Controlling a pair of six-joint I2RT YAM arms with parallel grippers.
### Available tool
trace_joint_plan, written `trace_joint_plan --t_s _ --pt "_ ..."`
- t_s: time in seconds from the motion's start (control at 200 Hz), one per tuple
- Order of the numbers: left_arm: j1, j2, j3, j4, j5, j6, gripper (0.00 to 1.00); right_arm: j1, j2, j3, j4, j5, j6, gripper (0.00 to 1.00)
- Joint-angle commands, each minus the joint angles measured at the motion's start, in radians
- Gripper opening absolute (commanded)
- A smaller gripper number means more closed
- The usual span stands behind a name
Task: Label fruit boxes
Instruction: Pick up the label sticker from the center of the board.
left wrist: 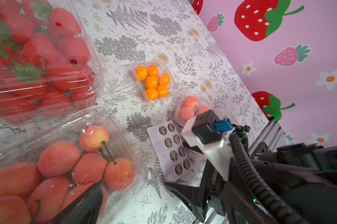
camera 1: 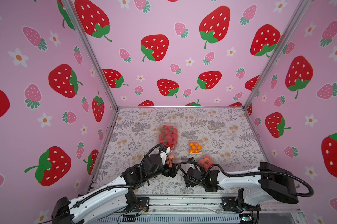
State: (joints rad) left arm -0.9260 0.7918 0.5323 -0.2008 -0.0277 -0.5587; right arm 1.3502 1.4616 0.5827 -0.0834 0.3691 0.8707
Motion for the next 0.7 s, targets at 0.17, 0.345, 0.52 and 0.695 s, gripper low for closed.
trace_joint_plan --t_s 0.17,0.345,0.52,0.695 --pt "-0.003 -0.038 -0.003 -0.032 -0.054 -0.009 0.99 -0.022 0.116 0.035 0.006 0.002 0.012 0.99" --pt "-0.003 -0.053 -0.009 -0.042 -0.069 -0.004 0.99 -0.006 0.175 0.092 -0.142 0.119 0.043 0.95" --pt "-0.002 -0.061 -0.013 -0.041 -0.078 0.0 0.99 0.013 0.219 0.09 -0.165 0.118 0.062 0.86" --pt "-0.002 -0.082 -0.03 -0.028 -0.084 -0.004 0.99 0.014 0.194 0.029 -0.158 0.108 0.082 0.72"
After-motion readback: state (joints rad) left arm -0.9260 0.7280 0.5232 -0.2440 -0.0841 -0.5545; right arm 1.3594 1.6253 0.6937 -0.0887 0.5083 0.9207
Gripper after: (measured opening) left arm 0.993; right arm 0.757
